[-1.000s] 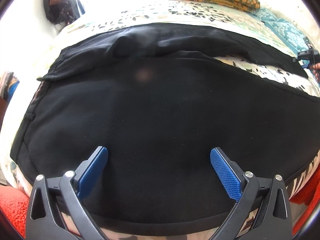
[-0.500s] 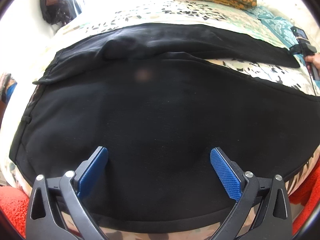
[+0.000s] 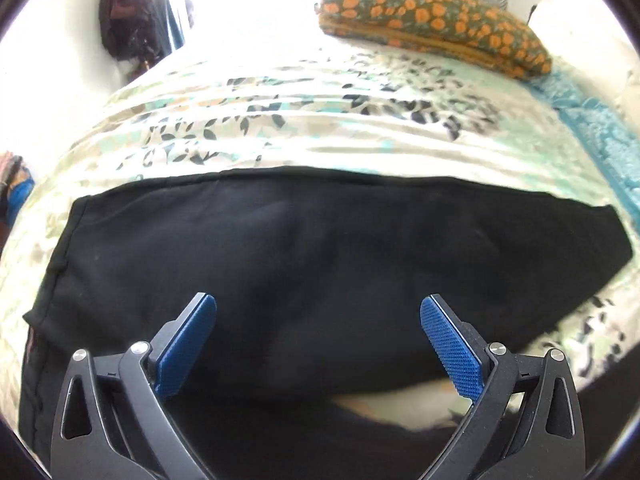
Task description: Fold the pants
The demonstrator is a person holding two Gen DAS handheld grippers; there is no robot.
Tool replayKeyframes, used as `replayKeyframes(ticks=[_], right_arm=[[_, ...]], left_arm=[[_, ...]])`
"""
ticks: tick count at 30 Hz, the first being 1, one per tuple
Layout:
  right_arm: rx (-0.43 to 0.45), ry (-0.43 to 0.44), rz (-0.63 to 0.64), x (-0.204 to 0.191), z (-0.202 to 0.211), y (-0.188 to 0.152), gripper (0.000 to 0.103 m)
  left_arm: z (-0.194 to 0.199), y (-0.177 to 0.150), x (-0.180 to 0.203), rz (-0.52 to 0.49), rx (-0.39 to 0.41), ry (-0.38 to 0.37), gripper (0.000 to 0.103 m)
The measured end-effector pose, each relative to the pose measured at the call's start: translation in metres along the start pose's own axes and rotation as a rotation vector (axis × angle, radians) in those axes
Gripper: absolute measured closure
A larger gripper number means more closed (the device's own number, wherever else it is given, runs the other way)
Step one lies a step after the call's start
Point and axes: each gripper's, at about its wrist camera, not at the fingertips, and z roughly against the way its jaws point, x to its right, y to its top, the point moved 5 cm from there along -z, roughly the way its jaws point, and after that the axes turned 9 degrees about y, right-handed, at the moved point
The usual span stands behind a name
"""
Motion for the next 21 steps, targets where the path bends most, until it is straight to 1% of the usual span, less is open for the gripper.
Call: replayKeyframes(ticks=[1,2,3,4,5,6,7,8,9,10,11,13,14,15,16,17,19,21], right_arm=[[0.005,0.050,-0.016,-0.014,0.018,-0.017,0.002],[0.008,0.086,-0.029,-0.025,0.035,-0.036,0.000],[0.007,0.112,-0.036,-0.036,0.050,-0.056,0.000],[0.001,0.132,-0.034,-0.046,0.063,-0.075,0.000],[-0.011,0.141,-0.026,-0.054,0.073,-0.093,0.000],[-0.020,0.135,-0.010,-0.060,0.082,-0.110,0.000],[-0.025,0.122,0.008,-0.066,0.091,-0.125,0.000],[-0.029,0.109,0.020,-0.070,0.098,-0.138,0.000],[-0.033,0.108,0.023,-0.075,0.105,-0.149,0.000],[-0.040,0.116,0.020,-0.081,0.109,-0.158,0.000],[-0.050,0.130,0.021,-0.088,0.111,-0.166,0.000],[-0.100,0.159,0.068,-0.105,0.105,-0.179,0.000],[-0.127,0.147,0.092,-0.113,0.099,-0.183,0.000],[-0.151,0.139,0.114,-0.120,0.092,-0.187,0.000],[-0.166,0.143,0.132,-0.126,0.086,-0.191,0.000],[-0.174,0.146,0.142,-0.130,0.081,-0.194,0.000],[-0.191,0.140,0.150,-0.135,0.072,-0.199,0.000],[-0.210,0.135,0.168,-0.139,0.064,-0.205,0.000]], left_arm=[[-0.019,-0.001,0.003,-0.021,-0.058,0.030,0.001],[-0.036,-0.005,0.008,-0.067,-0.112,0.056,0.000],[-0.041,-0.005,0.013,-0.117,-0.110,0.061,0.000],[-0.038,-0.002,0.013,-0.141,-0.082,0.055,0.000],[-0.034,-0.001,0.011,-0.152,-0.089,0.051,0.001],[-0.030,0.001,0.007,-0.145,-0.105,0.046,0.001],[-0.021,0.002,0.001,-0.122,-0.098,0.028,0.001],[-0.010,0.002,-0.003,-0.096,-0.074,0.011,0.001],[-0.003,0.001,-0.010,-0.077,-0.058,0.009,0.001],[0.000,-0.003,-0.018,-0.068,-0.059,0.015,0.001],[-0.004,-0.009,-0.020,-0.071,-0.082,0.020,0.001],[-0.017,-0.018,-0.024,-0.105,-0.160,0.018,0.001],[-0.017,-0.022,-0.027,-0.128,-0.158,0.016,0.001],[-0.012,-0.021,-0.031,-0.137,-0.136,0.019,0.001],[-0.006,-0.020,-0.037,-0.125,-0.132,0.031,0.001],[0.003,-0.018,-0.043,-0.092,-0.132,0.019,0.001],[0.027,-0.019,-0.057,-0.019,-0.108,-0.051,0.001],[0.058,-0.024,-0.065,0.017,-0.066,-0.106,0.001]])
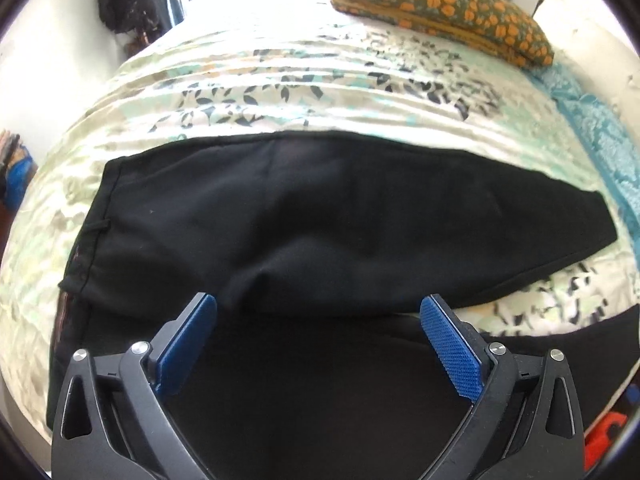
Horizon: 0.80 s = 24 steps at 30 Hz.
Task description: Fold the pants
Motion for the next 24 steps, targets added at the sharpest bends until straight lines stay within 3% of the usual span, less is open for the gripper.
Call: replayKeyframes(ticks=[3,7,14,20,24], right_arm=[[-0.040,-0.009,0.014,-0.006,-0.013,-0.006,0.000],[-0.063,-0.012,0.016,-0.006,-0.026,-0.010,0.000],[-0.103,-0.053,0.008,-0.004,-0.039,-0.018,0.000],[-0.197,-0.122,0.092,-0.011,-0.055,-0.033,0.000],[-0.229,-0.097,0.058,-0.005,-0.062,-0.041,0.000]], left_arm=[[0.040,-0.025,-0.001,-0.022,0.056,-0.044,0.001],[0.060,-0.076,0.000,-0.062,0.090,-0.018,0.001],[0.021,-0.146,-0.010,-0.048,-0.048,0.042,0.001],[0.015,-0.153,-0.011,-0.106,-0.044,0.045,0.000],[0.015,-0.158,-0.011,-0.115,-0.030,0.046,0.000]])
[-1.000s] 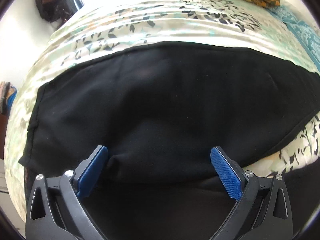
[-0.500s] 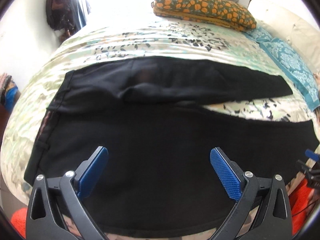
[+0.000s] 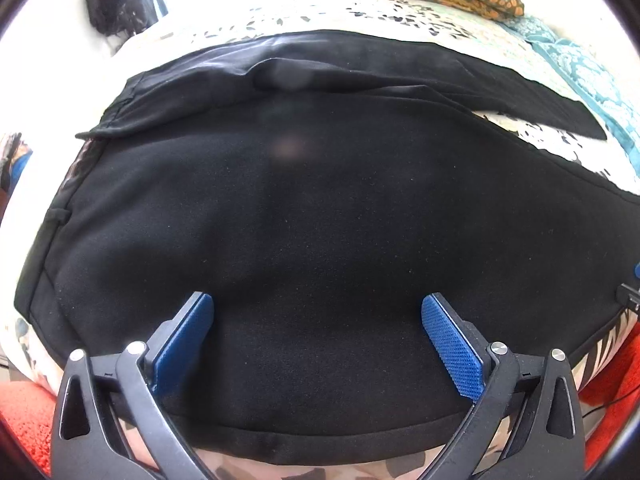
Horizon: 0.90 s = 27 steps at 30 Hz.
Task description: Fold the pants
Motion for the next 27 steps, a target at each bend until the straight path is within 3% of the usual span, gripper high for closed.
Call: replayKeyframes(ticks=[3,20,27], right_arm=[[-0.010,0.057,-0.065,0.009,-0.002,-0.003,0.000],[0.000,0.075,-0.077,0.011,-0.001,-0.003,0.000],[0.107,0.041,-0.149,0.032,0.022,0.003,0.000]], left_arm=[[0.001,-0.004,-0.001,-0.008,0.012,0.009,0.000],[0.003,-0.010,0.001,-0.018,0.043,0.029,0.000],[0.005,-0.011,0.001,-0.032,0.040,0.053,0.000]])
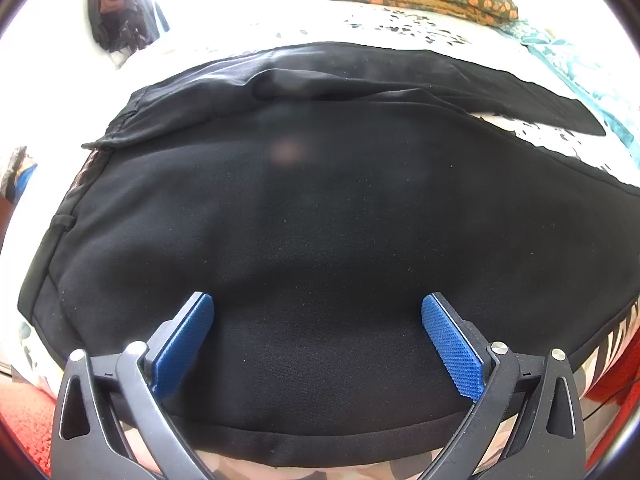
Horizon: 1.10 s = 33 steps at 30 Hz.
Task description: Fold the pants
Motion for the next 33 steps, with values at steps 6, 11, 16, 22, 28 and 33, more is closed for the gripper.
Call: replayKeyframes(ticks=[6,11,16,22,28,33], right_arm=[[0.054,0.010,-0.079,0.014,0.013,0.004,0.000],[0.069,0.014,-0.071,0.015,0.014,0.012,0.000],[0.064,0.015,-0.045,0.009,0.012,0.011,0.000],[0.073,0.018,-0.042,0.006,0.012,0.011,0.000],[0.109,0.042,-0.061,0.008,0.018,0.014,0.000],[0.106,0.051,-0.098,0.013,0.017,0.014,0.000]], left_arm=[[0.000,0.000,0.000,-0.001,0.001,0.005,0.000],[0.000,0.000,0.000,-0.005,0.000,0.010,0.000],[0.001,0.001,0.001,-0.008,0.000,0.014,0.000],[0.001,0.001,0.002,-0.010,0.000,0.018,0.000],[0.000,0.002,0.002,-0.008,0.000,0.021,0.000],[0.000,0.002,0.001,-0.011,0.001,0.029,0.000]])
